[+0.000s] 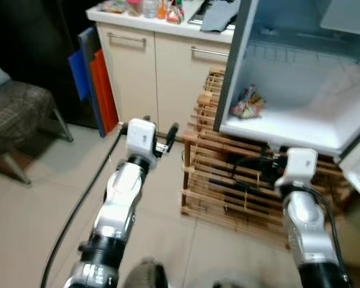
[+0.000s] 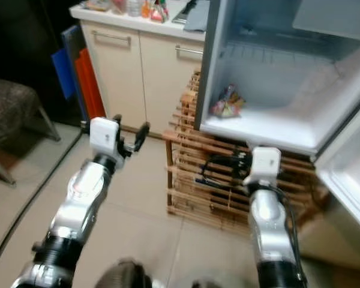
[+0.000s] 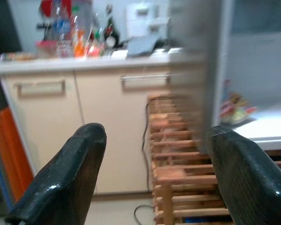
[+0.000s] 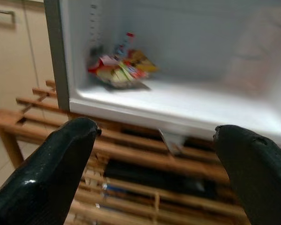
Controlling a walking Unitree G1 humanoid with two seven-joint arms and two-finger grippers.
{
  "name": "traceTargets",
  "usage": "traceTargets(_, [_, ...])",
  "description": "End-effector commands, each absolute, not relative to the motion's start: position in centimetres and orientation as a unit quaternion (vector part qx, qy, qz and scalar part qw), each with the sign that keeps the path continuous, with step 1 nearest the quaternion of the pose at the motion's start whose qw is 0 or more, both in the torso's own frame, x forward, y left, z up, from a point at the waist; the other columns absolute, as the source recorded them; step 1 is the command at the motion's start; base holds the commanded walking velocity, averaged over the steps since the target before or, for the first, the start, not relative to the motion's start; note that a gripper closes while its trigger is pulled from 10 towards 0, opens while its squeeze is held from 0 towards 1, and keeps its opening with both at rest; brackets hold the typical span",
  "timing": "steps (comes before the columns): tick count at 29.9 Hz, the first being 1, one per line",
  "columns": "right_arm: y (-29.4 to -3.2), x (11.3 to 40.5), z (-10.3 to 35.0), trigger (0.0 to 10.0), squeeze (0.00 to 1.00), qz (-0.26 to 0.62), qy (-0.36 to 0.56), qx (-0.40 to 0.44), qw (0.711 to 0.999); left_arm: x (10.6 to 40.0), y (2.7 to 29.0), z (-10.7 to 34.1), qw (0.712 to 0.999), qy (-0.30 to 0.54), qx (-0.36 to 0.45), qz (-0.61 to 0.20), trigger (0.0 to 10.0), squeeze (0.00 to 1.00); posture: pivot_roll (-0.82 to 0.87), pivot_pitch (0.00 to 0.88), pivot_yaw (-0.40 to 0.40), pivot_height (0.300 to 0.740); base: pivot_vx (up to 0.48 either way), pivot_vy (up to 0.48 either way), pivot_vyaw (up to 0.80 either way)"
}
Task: Restocking fridge
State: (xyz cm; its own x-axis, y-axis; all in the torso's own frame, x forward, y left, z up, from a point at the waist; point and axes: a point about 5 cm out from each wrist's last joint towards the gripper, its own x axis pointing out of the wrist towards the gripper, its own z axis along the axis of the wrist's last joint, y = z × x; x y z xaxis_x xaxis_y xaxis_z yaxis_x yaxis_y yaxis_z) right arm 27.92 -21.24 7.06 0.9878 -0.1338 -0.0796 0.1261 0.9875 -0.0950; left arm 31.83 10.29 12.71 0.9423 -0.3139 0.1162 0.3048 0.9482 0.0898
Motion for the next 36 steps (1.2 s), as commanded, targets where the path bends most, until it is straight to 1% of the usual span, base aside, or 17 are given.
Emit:
traceTargets(1, [-21.4,27.5,6.8,10.0,0.0,-0.068,0.049,-0.048,0.995,31.9,9.7,12.7,0.981,-0.065,0.039,-0.176,10.0,0.0,-0.13,0.0,0.014,0.74,0.0,0.0,0.0])
traceTargets(3, [-21.5,27.1,6.4,10.0,0.0,-0.069,0.054,-0.051,0.995,31.8,9.5,12.7,0.979,-0.069,0.041,-0.186,10.0,0.0,-0.13,0.0,0.015,0.74,0.0,0.0,0.0])
traceTargets(13, [-22.2,26.2,5.5,10.0,0.0,-0.077,0.075,-0.058,0.993,31.8,8.8,12.5,0.975,-0.069,0.046,-0.208,10.0,0.0,-0.16,0.0,0.032,0.74,0.0,-0.451,0.0])
traceTargets(28, [-23.2,25.3,4.1,10.0,0.0,-0.081,0.12,-0.073,0.987,31.9,8.4,12.4,0.973,-0.068,0.039,-0.216,10.0,0.0,-0.16,0.0,0.032,0.74,0.0,-0.438,0.0])
traceTargets(30, [-23.4,25.0,3.5,10.0,0.0,-0.078,0.144,-0.079,0.983,32.0,8.4,12.3,0.973,-0.065,0.039,-0.217,10.0,0.0,-0.16,0.0,0.032,0.74,0.0,-0.439,0.0])
traceTargets(32, [-23.9,24.4,2.3,10.0,0.0,-0.079,0.189,-0.112,0.972,32.0,8.4,12.2,0.974,-0.065,0.042,-0.214,10.0,0.0,-0.16,0.0,0.032,0.74,0.0,-0.442,0.0])
traceTargets(33, [-23.9,24.4,2.3,10.0,0.0,-0.079,0.189,-0.112,0.972,32.0,8.4,12.2,0.974,-0.065,0.042,-0.214,10.0,0.0,-0.16,0.0,0.032,0.74,0.0,-0.442,0.0])
traceTargets(34, [-24.4,23.7,1.3,10.0,0.0,-0.087,0.228,-0.123,0.962,32.1,8.5,12.1,0.976,-0.06,0.046,-0.205,10.0,0.0,-0.16,0.0,0.032,0.74,0.244,-0.3,0.0])
traceTargets(35, [-24.4,23.7,1.3,10.0,0.0,-0.087,0.228,-0.123,0.962,32.1,8.5,12.1,0.976,-0.06,0.046,-0.205,10.0,0.0,-0.16,0.0,0.032,0.74,0.244,-0.3,0.0])
traceTargets(36, [-25.4,22.8,0.3,10.0,0.0,-0.103,0.271,-0.135,0.947,32.3,8.8,11.9,0.979,-0.052,0.046,-0.192,10.0,0.0,-0.16,0.0,0.032,0.74,0.0,0.0,0.0])
